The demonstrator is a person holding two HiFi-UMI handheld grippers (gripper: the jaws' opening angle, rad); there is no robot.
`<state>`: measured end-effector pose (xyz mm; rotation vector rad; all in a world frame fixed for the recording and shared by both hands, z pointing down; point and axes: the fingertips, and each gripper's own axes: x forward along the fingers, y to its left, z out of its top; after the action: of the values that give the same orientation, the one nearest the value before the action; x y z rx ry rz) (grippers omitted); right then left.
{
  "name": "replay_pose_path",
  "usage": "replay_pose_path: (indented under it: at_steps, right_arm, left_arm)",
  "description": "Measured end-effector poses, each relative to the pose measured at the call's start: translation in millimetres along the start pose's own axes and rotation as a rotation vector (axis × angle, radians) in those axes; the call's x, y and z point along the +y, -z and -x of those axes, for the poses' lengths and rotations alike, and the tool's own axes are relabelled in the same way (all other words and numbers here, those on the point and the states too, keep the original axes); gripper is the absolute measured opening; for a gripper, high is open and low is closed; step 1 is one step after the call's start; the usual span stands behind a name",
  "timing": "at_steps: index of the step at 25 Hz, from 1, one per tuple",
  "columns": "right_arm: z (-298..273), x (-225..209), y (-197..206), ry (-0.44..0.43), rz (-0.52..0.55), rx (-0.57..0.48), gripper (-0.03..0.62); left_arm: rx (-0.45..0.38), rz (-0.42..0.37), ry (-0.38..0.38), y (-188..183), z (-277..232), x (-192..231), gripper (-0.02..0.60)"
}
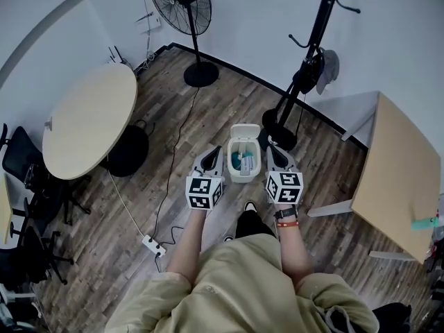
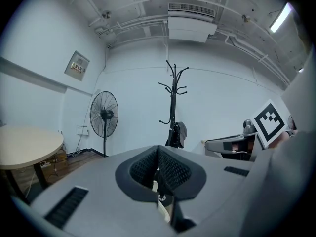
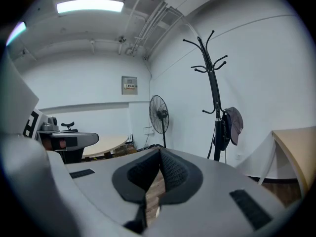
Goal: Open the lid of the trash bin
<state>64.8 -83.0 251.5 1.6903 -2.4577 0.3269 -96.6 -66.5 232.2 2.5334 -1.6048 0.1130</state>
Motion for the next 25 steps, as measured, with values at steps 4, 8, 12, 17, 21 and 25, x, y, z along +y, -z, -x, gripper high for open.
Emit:
replay_pose_path:
  at_steps: [4,8,12,17,21,25]
  right_arm:
    - [12.5,7.0,-12.1,0.003,0.019,-0.035,0.014]
    - [23.2,15.3,-20.9,-0.013,0.034,-0.076,0.014]
    - [34.0,25.7,-27.6,-0.024,0.038,-0.116,0.014]
    - [42.5,25.5,-28.9,-0.016,0.014,-0.139,0.014]
    - [44.3,22.4,-23.8,-0.012,0.005,-0.132,0.014]
    - [48.4,24.3,-20.8,-0.011,-0.001,-0.126,0.014]
  left_arm:
    - [-0.028,-0.001,0.003,-9.6,12.9,0.6,0.023]
    - [-0.055,-0.010,0.005,-15.6,21.7,-2.9,0.023]
    - [-0.074,-0.022,0.000,-17.6,31.7,-5.9,0.023]
    - [-0.095,-0.034,0.005,-18.9,39.1,-12.7,0.023]
    - [-0.111,-0.040,0.010,-20.4,40.8,-16.2,0.023]
    - [-0.128,-0.033,0.007,-24.9,45.5,-15.6,0.023]
